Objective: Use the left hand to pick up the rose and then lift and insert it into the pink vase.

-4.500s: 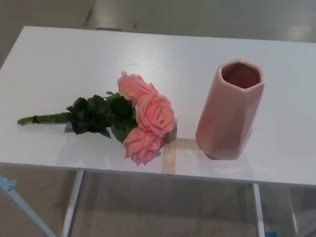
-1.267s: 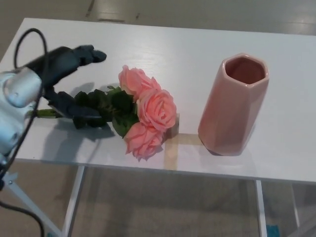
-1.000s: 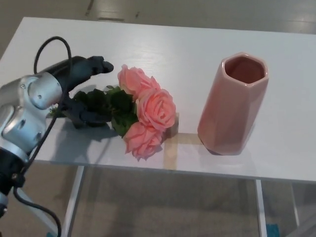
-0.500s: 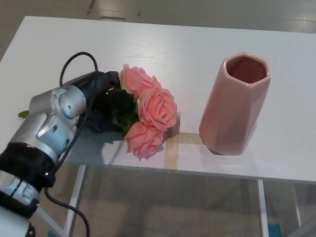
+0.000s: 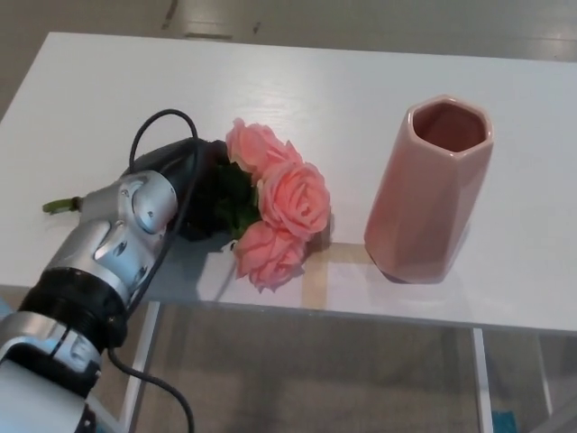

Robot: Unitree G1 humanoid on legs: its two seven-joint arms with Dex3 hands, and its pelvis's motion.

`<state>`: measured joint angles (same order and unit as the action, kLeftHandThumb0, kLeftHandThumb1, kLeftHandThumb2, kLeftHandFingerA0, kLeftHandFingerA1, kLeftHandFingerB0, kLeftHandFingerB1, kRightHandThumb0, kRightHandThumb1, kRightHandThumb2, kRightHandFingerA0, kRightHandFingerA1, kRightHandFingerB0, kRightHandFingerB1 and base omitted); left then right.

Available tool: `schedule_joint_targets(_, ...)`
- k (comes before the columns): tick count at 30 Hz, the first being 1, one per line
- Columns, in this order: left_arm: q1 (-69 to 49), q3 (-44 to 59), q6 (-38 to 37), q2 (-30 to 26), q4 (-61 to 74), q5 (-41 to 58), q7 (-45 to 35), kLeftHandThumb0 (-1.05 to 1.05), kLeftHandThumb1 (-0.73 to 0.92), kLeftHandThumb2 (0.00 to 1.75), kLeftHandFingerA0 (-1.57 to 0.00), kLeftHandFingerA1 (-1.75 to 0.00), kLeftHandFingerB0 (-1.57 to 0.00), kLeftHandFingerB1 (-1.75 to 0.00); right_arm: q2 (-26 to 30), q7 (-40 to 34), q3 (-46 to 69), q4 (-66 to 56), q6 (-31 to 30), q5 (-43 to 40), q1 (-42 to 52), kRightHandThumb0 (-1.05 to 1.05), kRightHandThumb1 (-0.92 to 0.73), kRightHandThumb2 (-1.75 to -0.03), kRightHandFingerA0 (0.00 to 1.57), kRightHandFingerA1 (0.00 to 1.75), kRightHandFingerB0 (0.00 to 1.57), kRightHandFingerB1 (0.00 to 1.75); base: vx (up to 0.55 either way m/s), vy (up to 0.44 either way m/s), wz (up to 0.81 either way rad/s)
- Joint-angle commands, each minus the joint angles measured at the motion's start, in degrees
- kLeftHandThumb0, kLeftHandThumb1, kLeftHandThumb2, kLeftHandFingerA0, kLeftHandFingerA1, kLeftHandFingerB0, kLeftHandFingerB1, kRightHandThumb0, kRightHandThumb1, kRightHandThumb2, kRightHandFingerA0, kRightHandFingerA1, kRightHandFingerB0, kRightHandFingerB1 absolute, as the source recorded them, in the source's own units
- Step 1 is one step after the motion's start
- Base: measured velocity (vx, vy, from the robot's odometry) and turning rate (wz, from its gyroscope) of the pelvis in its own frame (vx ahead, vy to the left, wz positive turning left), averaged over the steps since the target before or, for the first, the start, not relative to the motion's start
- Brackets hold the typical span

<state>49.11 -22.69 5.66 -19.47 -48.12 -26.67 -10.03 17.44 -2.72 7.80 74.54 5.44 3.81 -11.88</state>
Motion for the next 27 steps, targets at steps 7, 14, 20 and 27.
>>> schedule_joint_targets(7, -3.55, 0.34, -0.53, 2.05, -2.03, -1.18, 2.98, -0.33, 0.83, 0.65, -0.93, -0.59, -0.58, -0.41, -0.03, 0.60, 0.18, -0.08, 0.18, -0.27, 0.18, -0.32, -0.66, -0.59, 0.70, 0.50, 0.59, 0.44, 0.00, 0.000, 0.00)
schedule_joint_targets(14, -4.68, 1.65, -6.04, 1.36, -2.96, -0.03, 5.45, -0.33, 0.82, 0.65, -0.85, -1.05, -0.71, -0.45, 0.12, 0.65, 0.42, -0.16, -0.05, -0.48, -0.29, -0.34, -0.64, -0.60, 0.69, 0.50, 0.57, 0.44, 0.00, 0.000, 0.00)
schedule_joint_targets(20, -6.57, 5.76, -10.30, 2.53, -2.69, 2.16, 10.43, -0.32, 0.82, 0.64, -0.92, -0.79, -0.65, -0.44, -0.02, 0.42, 1.11, 0.03, -0.13, -0.84, -0.32, -0.32, -0.66, -0.59, 0.70, 0.50, 0.57, 0.44, 0.00, 0.000, 0.00)
schedule_joint_targets(27, -2.65, 10.79, -9.10, 3.09, 1.06, 4.14, 10.54, -0.33, 0.82, 0.65, -0.73, -1.34, -0.73, -0.48, -0.07, 0.73, 1.47, 0.02, -0.05, -0.84, -0.41, -0.32, -0.66, -0.59, 0.69, 0.50, 0.56, 0.43, 0.00, 0.000, 0.00)
